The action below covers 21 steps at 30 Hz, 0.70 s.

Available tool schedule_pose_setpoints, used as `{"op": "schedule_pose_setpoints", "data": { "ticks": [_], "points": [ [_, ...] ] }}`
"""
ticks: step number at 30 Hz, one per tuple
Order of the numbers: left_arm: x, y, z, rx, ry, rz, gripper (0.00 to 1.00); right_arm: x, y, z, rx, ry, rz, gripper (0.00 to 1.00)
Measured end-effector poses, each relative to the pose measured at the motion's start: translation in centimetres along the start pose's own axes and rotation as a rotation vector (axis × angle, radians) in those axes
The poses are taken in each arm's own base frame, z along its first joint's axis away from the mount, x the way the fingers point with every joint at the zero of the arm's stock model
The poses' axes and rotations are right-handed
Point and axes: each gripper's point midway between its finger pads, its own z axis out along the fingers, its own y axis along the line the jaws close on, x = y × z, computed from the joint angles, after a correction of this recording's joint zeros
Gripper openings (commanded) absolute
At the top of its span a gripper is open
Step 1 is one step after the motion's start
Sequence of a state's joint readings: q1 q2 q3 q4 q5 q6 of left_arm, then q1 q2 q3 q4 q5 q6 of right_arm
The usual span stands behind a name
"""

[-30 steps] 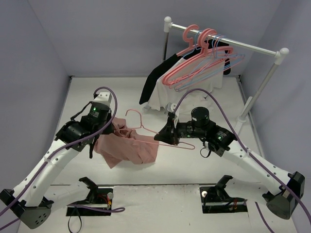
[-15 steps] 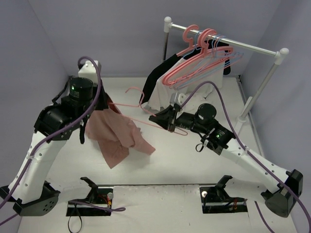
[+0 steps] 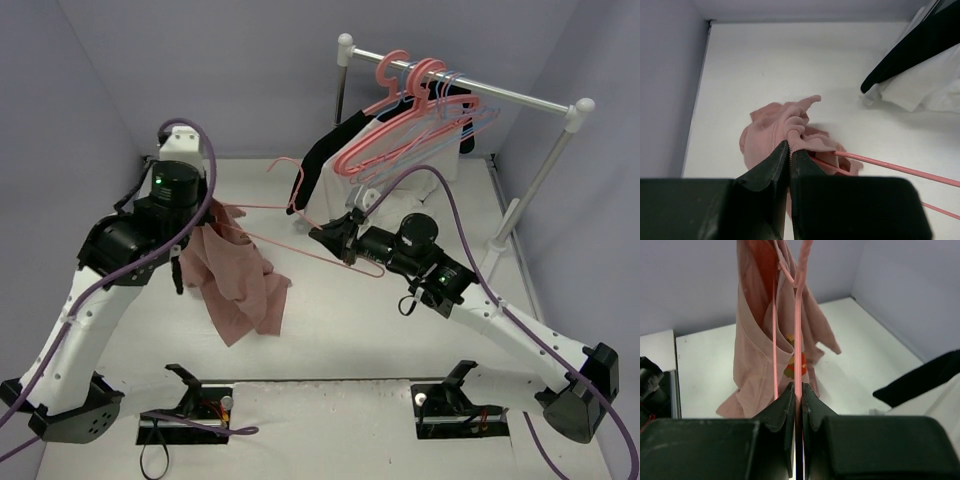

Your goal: Place the t-shirt on the hanger

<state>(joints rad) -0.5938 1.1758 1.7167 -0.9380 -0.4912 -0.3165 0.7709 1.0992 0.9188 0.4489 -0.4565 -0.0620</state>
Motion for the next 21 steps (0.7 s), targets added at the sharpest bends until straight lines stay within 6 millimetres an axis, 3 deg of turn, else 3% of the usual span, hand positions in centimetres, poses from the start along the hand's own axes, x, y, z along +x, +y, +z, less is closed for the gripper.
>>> {"op": "schedule_pose_setpoints", "data": {
  "ticks": [5, 11, 17, 21],
  "points": [
    [2.6, -1.1, 2.7, -0.029, 0.092, 0.058, 0.00, 2.4, 0.0, -0.2, 0.027, 0.048, 0.039, 0.00],
    [3.0, -1.9, 3.2, -0.006, 0.113, 0.051, 0.00, 4.2, 1.3, 0.0, 0.027, 0.068, 0.059, 0.00],
    [3.1, -3.8, 3.0, 0.068, 0.125, 0.077, 0.00, 3.3, 1.9, 0.5, 0.001, 0.016, 0.047, 0.00],
    [1.3, -5.1, 2.3, 0.138, 0.096, 0.086, 0.00, 1.8, 1.8, 1.1, -0.011, -0.024, 0.032, 0.00]
  ]
}}
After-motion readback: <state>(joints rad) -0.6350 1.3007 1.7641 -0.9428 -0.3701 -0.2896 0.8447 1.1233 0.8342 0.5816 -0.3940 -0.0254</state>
